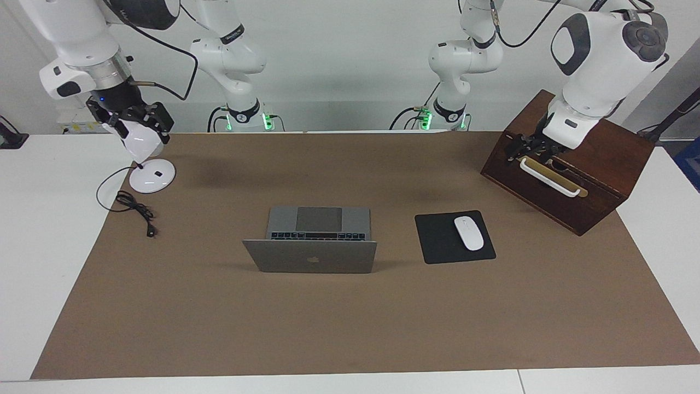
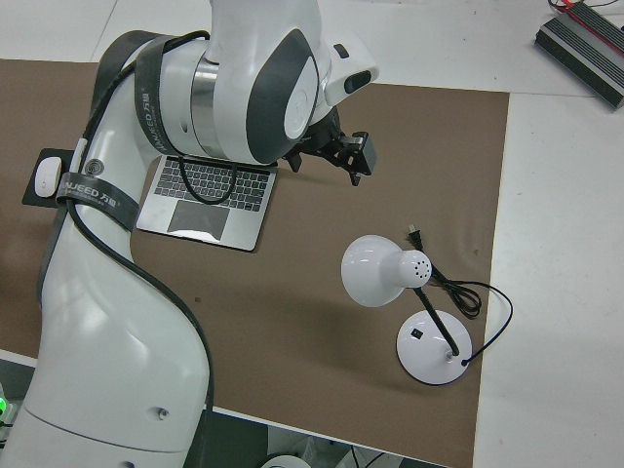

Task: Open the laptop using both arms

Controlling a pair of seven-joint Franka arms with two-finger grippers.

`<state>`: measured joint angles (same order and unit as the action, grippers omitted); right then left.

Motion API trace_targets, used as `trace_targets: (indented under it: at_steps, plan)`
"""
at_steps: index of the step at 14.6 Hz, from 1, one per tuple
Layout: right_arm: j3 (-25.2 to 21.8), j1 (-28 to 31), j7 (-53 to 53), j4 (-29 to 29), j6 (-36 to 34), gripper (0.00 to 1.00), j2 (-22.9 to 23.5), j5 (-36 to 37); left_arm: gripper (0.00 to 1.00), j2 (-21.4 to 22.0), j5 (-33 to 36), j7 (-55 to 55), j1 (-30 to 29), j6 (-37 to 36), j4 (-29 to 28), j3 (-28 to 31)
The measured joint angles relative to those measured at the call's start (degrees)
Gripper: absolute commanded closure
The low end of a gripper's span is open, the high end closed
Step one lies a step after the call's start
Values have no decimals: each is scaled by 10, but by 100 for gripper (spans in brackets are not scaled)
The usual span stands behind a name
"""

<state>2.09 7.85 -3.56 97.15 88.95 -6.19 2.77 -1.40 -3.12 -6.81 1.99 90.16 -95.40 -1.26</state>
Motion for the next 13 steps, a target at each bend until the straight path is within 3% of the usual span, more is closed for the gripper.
trace_targets:
  at_steps: [13]
  plan:
    - [0,0,0,1,0,0,0,0,0,1,0,0,-1,4,1,7]
